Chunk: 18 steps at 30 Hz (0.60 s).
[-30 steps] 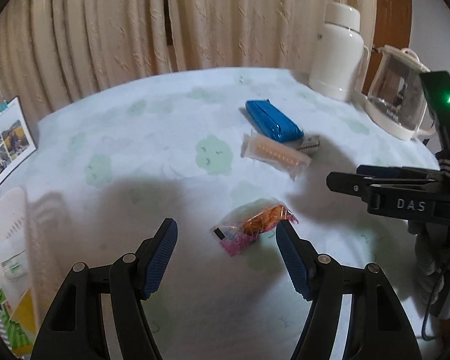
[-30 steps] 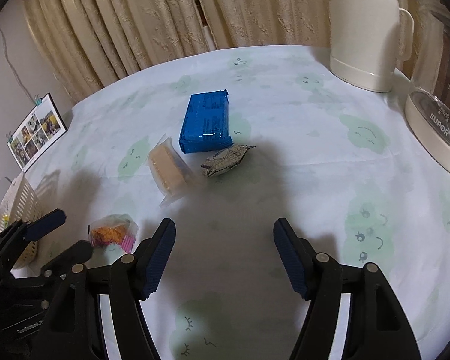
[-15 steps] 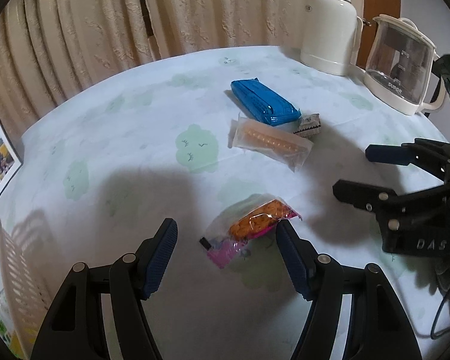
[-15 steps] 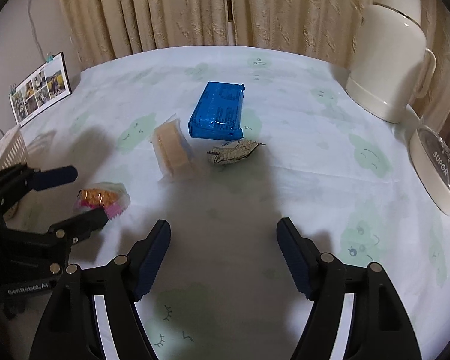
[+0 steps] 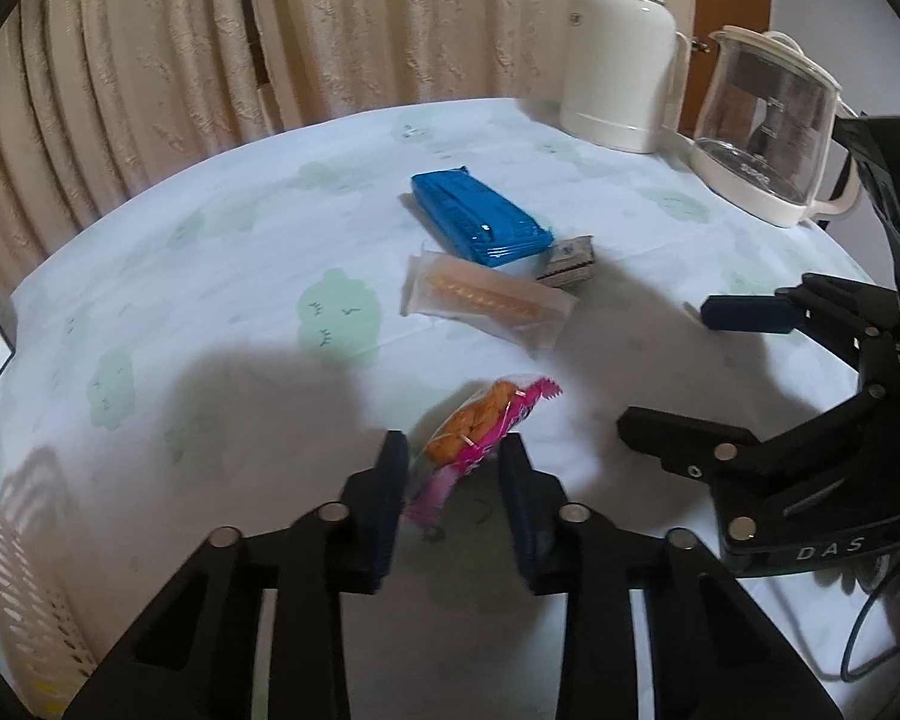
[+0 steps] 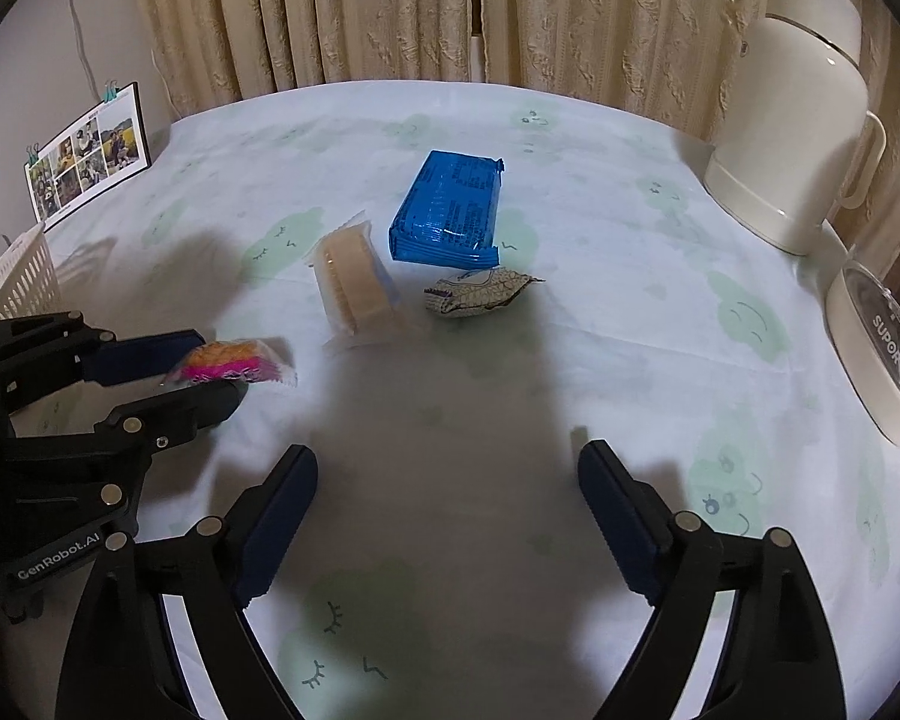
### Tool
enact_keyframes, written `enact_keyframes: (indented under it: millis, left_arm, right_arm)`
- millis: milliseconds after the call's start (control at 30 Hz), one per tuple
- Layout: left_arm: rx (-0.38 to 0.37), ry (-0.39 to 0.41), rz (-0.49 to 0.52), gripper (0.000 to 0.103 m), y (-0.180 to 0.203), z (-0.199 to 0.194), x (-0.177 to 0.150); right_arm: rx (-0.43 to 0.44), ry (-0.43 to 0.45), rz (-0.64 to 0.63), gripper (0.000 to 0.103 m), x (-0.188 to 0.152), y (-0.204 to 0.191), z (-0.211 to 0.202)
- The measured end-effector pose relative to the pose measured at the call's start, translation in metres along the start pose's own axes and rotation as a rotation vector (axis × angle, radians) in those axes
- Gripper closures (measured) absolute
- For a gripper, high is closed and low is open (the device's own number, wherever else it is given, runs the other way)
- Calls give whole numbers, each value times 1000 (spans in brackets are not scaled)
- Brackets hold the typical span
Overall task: Organize snacks
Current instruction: 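Close the left tool on the pink candy stick and lift it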
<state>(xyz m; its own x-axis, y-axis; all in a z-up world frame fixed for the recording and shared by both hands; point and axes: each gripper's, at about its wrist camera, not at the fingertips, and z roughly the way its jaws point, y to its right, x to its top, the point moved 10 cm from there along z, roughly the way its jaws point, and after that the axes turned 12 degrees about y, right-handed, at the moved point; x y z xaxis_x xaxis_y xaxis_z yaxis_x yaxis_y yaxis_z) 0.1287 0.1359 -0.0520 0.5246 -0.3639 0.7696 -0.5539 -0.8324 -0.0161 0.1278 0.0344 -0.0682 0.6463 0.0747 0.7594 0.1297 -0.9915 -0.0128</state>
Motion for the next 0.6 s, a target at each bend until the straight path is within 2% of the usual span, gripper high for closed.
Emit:
enact_keyframes:
  millis: [467,600]
  left_arm:
    - [6,1,-91,81,2,-12,-7]
    - [14,29,-143,83,-2,-23,-5]
  right_arm:
    - [-1,2,2,15,-1,-1,1]
    - [3,10,17,16,-1,1,-1]
